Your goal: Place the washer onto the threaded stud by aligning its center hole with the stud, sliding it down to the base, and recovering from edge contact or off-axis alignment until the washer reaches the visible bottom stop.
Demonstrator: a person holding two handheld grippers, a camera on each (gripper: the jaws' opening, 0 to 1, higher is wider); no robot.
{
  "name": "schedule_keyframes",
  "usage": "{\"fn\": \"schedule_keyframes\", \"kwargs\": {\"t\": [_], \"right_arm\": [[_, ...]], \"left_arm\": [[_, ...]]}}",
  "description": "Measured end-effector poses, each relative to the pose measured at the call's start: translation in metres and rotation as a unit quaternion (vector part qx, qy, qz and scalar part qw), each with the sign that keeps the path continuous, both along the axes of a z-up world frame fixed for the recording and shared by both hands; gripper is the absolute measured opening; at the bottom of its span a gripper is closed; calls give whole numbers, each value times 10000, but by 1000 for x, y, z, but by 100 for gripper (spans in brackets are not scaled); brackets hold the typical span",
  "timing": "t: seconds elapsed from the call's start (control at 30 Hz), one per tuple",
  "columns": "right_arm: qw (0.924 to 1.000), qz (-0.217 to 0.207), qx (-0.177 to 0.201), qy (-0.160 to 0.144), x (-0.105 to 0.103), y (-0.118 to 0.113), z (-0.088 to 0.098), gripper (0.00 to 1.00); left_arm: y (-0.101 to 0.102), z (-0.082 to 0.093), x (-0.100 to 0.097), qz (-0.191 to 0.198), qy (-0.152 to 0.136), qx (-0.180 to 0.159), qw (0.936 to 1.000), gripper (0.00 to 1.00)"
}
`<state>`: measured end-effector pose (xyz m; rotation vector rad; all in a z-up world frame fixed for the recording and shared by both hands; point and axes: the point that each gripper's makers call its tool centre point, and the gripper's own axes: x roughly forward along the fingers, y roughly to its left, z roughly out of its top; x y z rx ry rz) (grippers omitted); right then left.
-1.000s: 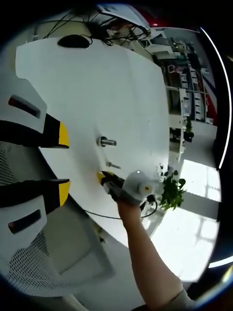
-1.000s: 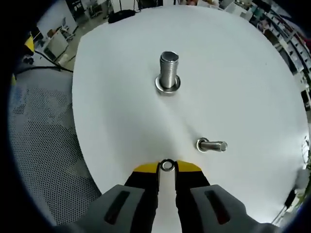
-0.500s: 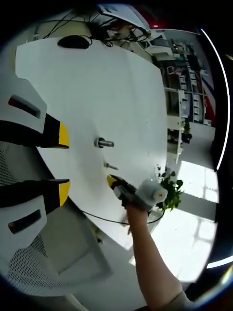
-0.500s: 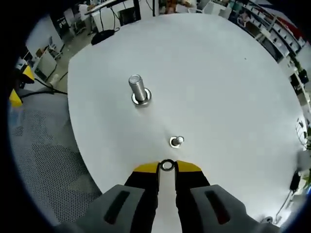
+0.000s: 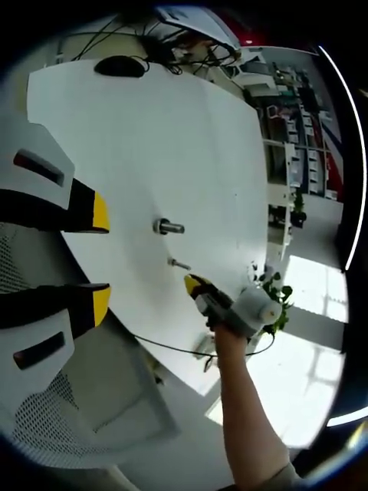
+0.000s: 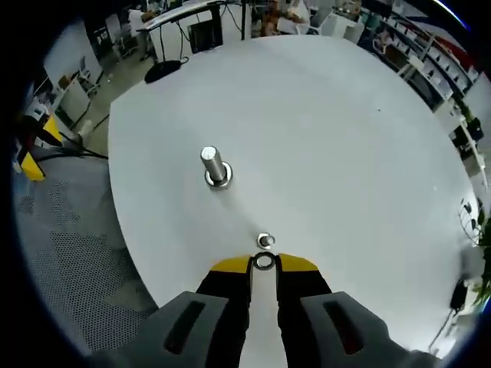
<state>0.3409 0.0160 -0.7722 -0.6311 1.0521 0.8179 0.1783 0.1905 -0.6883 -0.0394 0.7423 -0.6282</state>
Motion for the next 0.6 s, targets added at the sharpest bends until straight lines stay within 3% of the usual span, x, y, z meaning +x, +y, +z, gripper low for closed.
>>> {"fn": "schedule_keyframes", "kwargs": {"t": [0.23,0.37,0.4,0.43,0.47,0.53,0.6], "right_arm": [[9999,43,19,-142,12,7,1,13],[10000,52,-15,-62,11,9,-3,13],[10000,60,-33,-57,10,9,-4,5],[9993,294,-242,-59,11,4,-3,3],[9999,31,-103,-114,12,6,-4,3],[9999,110,-33,30,9,8,-5,3],[9989,312,-311,-127,11,4,-6,3]], "left_arm": [[0,-1,-1,-35,13,13,10000,24],[0,-1,0,-36,8,5,10000,24],[-1,-1,0,-38,8,7,10000,24],[-1,-1,0,-45,11,7,10000,23],[-1,-1,-1,-50,14,1,10000,23],[-1,-1,0,-55,11,-7,10000,23],[-1,0,0,-58,-8,-8,10000,23]]}}
